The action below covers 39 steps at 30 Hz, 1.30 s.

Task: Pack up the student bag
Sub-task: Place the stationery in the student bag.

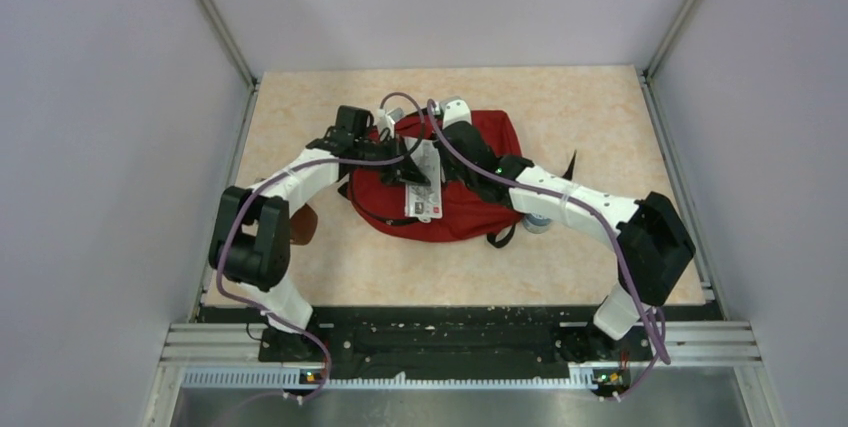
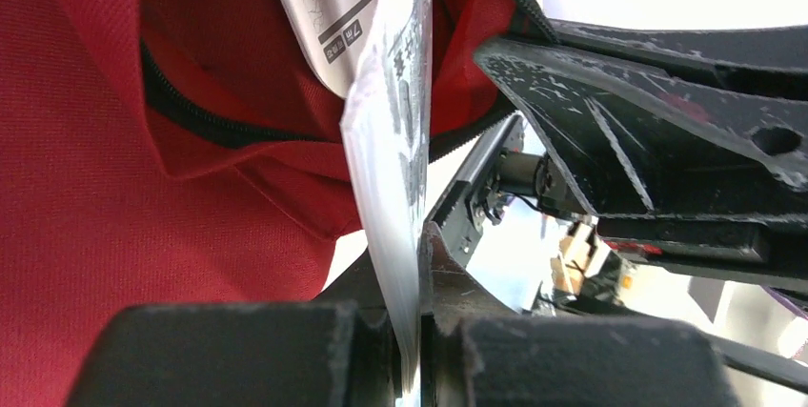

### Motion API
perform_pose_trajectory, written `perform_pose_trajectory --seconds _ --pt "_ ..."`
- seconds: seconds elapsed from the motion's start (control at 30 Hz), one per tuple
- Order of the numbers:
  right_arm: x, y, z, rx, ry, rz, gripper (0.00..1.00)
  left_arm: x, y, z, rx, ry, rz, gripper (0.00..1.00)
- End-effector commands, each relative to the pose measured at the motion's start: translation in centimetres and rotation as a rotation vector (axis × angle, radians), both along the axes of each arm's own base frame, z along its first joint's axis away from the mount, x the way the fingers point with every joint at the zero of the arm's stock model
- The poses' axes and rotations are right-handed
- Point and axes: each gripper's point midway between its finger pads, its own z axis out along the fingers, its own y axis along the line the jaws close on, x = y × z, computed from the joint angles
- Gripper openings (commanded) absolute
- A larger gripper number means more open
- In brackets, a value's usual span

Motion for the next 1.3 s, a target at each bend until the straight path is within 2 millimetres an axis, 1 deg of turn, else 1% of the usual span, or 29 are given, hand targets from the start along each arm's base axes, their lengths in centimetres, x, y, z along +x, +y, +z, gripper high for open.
perform_pose_trajectory --seconds 0.0,0.1,0.17,0.33,0.4,0.57,0.67,0.73,0.83,0.9,0.97,1.03,1.1,1.13,1.27 --pt "0.7 -0.2 3.5 0.088 -0.086 -0.008 0.0 -0.2 -0.9 0.0 -0.066 0.042 -0.09 0.0" --pt "0.5 0.2 3.7 0.114 -0.09 0.011 0.0 -0.2 -1.4 -1.8 -0.058 0.094 -0.109 0.0" --pt "0.3 0.4 3.6 0.122 -0.086 0.022 0.0 -0.2 -1.9 -2.6 -0.048 0.11 -0.124 0.01" --pt "0.2 0.7 3.5 0.135 -0.08 0.032 0.0 -0.1 -2.3 -4.1 -0.031 0.171 -0.134 0.05" --pt "0.1 0.7 3.4 0.145 -0.082 0.037 0.0 1.0 -2.4 -4.4 -0.022 0.147 -0.092 0.06" --pt "-0.2 1.0 2.6 0.161 -0.064 0.047 0.0 4.5 -3.8 -3.9 -0.094 0.096 -0.014 0.07" --pt "-0.6 0.7 2.2 0.168 -0.055 0.045 0.0 5.8 -4.2 -3.9 -0.092 0.076 -0.001 0.12" --pt "-0.9 0.5 1.9 0.174 -0.049 0.044 0.0 6.5 -4.0 -3.9 -0.064 0.049 0.013 0.18" --pt "-1.2 0.2 1.3 0.178 -0.039 0.038 0.0 7.4 -2.8 -4.4 0.06 -0.012 0.065 0.33" --pt "-1.3 0.2 1.2 0.184 -0.037 0.034 0.0 7.6 -1.5 -4.4 0.146 -0.067 0.102 0.47" --pt "-1.4 0.1 1.1 0.186 -0.036 0.031 0.0 7.8 -0.1 -4.1 0.225 -0.118 0.155 0.66" --pt "-1.4 0.1 1.3 0.19 -0.037 0.031 0.0 7.5 1.1 -3.5 0.276 -0.157 0.193 0.76" --pt "-1.5 0.1 1.4 0.191 -0.038 0.034 0.0 7.0 2.1 -3.1 0.313 -0.188 0.219 0.84" --pt "-1.5 0.1 1.5 0.193 -0.039 0.034 0.0 6.6 2.8 -3.0 0.336 -0.197 0.234 0.86" --pt "-1.6 -0.2 1.6 0.19 -0.04 0.029 0.0 4.3 4.5 -3.3 0.395 -0.195 0.262 0.89"
